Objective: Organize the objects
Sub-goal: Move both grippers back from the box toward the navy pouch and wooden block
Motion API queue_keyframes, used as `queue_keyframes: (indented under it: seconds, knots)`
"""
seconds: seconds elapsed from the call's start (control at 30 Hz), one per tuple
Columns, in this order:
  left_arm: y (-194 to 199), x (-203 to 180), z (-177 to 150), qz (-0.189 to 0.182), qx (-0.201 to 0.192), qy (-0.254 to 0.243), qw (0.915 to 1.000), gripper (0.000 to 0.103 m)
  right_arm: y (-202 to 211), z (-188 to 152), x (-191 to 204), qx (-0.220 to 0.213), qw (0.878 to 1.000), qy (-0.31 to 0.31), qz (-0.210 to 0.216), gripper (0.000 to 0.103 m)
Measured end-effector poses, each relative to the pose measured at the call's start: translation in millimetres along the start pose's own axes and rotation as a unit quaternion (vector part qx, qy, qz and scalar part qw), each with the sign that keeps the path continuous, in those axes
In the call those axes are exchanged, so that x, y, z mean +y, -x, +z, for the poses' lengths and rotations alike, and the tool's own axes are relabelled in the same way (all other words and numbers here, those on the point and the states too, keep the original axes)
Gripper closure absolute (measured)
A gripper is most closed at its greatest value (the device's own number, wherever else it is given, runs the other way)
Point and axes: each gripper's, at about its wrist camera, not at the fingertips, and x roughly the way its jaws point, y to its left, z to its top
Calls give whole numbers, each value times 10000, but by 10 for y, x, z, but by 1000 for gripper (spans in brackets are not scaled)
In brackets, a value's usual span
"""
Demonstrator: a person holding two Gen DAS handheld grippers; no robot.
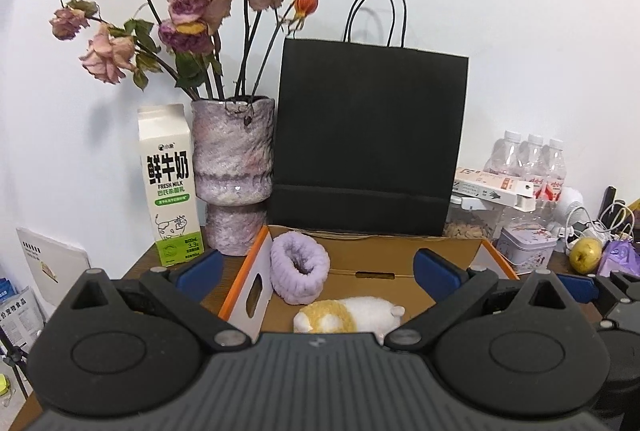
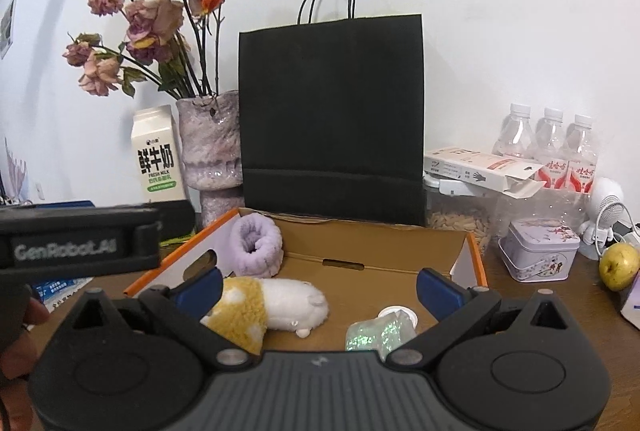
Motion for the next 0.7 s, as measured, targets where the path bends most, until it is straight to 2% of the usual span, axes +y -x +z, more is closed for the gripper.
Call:
queue_keyframes:
  seconds: [0.43,0.7]
  knots:
    - [604,57,-65,62,-237,-16,9997,0,508,-118,31,-151,9998,157,-27,0]
    - [961,128,-161,144,-312,141,9993,0,875,-192,73,-251,9995,168,-74,0]
